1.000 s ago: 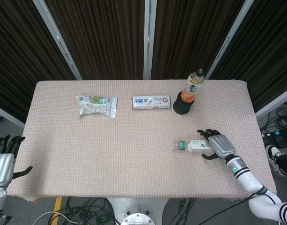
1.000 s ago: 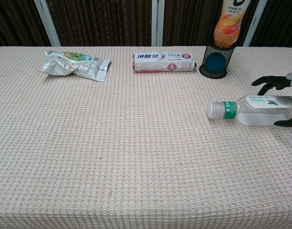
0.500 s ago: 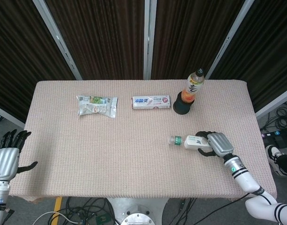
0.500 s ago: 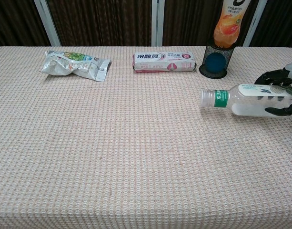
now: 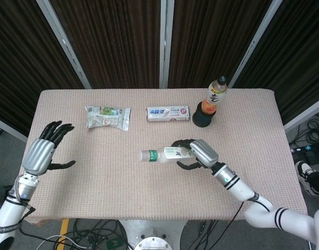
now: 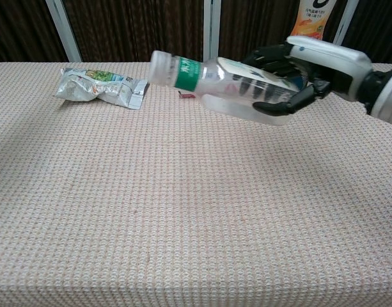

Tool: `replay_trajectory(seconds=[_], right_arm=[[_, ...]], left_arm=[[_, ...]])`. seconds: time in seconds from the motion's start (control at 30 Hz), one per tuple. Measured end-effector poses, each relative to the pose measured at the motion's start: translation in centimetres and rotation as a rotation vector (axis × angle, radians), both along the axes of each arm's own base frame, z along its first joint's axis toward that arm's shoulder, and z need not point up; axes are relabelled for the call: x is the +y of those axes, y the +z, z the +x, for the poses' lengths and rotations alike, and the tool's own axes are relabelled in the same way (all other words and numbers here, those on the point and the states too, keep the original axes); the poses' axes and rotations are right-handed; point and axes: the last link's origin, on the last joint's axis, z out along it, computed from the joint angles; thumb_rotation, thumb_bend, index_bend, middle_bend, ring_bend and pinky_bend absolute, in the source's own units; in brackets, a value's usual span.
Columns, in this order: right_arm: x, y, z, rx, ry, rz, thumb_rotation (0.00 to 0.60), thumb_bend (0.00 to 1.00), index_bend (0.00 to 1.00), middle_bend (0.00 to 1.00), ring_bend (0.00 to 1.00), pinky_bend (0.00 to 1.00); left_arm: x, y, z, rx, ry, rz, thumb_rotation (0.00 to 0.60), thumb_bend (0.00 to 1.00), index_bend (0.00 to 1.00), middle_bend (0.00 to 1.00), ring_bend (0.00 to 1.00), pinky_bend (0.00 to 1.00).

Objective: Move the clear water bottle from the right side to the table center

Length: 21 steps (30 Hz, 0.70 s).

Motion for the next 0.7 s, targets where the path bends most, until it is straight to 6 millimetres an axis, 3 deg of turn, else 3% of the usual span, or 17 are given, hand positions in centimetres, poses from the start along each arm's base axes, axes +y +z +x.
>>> replay_trajectory(seconds=[0.13,0.3,0.7], right_arm=[[-0.2,-1.8,2.9,-0.042,0.043,0.042,0.6,0.58,0.6,0.47,0.4,0.47],[-0.2,-3.2,4.6,-0.096,0.04,0.055,0.6,0.6,0.6,0.47,0.4,0.47],[-0.8,-4.8,5.3,-0.19,-0.023,0.075,0.6,0.61,0.6,0.47,0.41,0.47]], left_arm=[[1.0,-1.5,1.6,-0.051,-0.06,-0.048,0.6,0.0,0.15,0.12,0.04,0.07],[1.6,-3.0,2.7,-0.095,-0.098,-0.089,0.6,0.0,0.15,0.12,0.04,0.07],[1.7,-3.6,4.6,-0.2,-0.174,-0.104,0.6,0.0,0.16,0.12,0.04,0.07]])
